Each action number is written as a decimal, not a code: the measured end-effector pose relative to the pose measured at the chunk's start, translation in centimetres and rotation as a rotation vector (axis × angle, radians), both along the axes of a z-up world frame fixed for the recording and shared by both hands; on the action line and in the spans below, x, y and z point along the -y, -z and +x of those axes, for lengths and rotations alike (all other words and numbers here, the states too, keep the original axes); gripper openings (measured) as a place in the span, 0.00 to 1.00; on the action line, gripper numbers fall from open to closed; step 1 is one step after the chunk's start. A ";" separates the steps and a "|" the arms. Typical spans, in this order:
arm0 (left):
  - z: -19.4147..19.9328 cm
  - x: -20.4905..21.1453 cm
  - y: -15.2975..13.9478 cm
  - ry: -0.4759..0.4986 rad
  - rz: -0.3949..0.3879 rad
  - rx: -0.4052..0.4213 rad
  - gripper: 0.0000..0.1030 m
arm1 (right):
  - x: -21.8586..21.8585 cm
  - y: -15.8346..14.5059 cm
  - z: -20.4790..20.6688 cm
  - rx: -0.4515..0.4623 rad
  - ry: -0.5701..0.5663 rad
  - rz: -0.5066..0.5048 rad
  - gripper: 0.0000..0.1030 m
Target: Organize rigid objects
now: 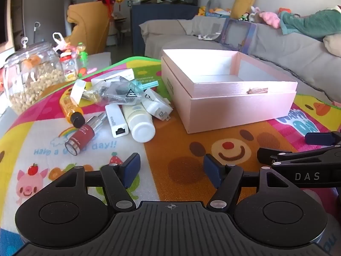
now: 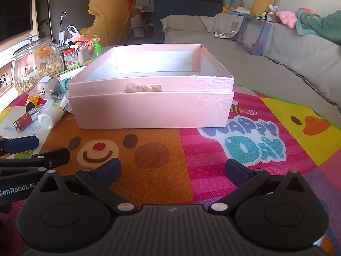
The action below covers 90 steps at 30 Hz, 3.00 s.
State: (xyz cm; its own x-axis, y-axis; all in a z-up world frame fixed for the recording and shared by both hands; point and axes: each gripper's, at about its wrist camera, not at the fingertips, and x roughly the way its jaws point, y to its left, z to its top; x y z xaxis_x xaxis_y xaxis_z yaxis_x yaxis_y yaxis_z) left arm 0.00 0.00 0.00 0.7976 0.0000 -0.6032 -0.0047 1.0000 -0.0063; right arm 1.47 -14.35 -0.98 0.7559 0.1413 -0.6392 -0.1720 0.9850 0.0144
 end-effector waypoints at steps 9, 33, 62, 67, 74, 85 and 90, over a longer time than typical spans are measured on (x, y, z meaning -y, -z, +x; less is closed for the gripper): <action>0.0 0.0 0.0 0.000 0.005 0.000 0.70 | 0.0 0.0 0.0 0.002 0.000 -0.003 1.00; 0.0 0.0 0.0 0.000 0.006 -0.001 0.70 | -0.1 0.0 0.0 0.002 0.000 -0.004 1.00; 0.0 0.0 0.0 0.000 0.013 -0.001 0.70 | -0.2 0.0 -0.1 0.003 0.000 -0.005 1.00; 0.0 0.1 0.0 0.000 0.013 -0.001 0.70 | -0.2 0.1 0.0 0.003 0.000 -0.009 1.00; 0.0 0.2 0.0 -0.001 0.032 0.001 0.70 | -0.1 0.0 0.1 0.001 0.000 -0.003 1.00; -0.2 0.3 -0.1 0.002 0.026 0.003 0.67 | -0.1 -0.1 0.5 -0.017 -0.019 -0.001 1.00; -0.7 -2.8 -1.3 0.027 -0.119 0.025 0.51 | 0.1 -0.7 1.3 -0.080 -0.064 -0.020 1.00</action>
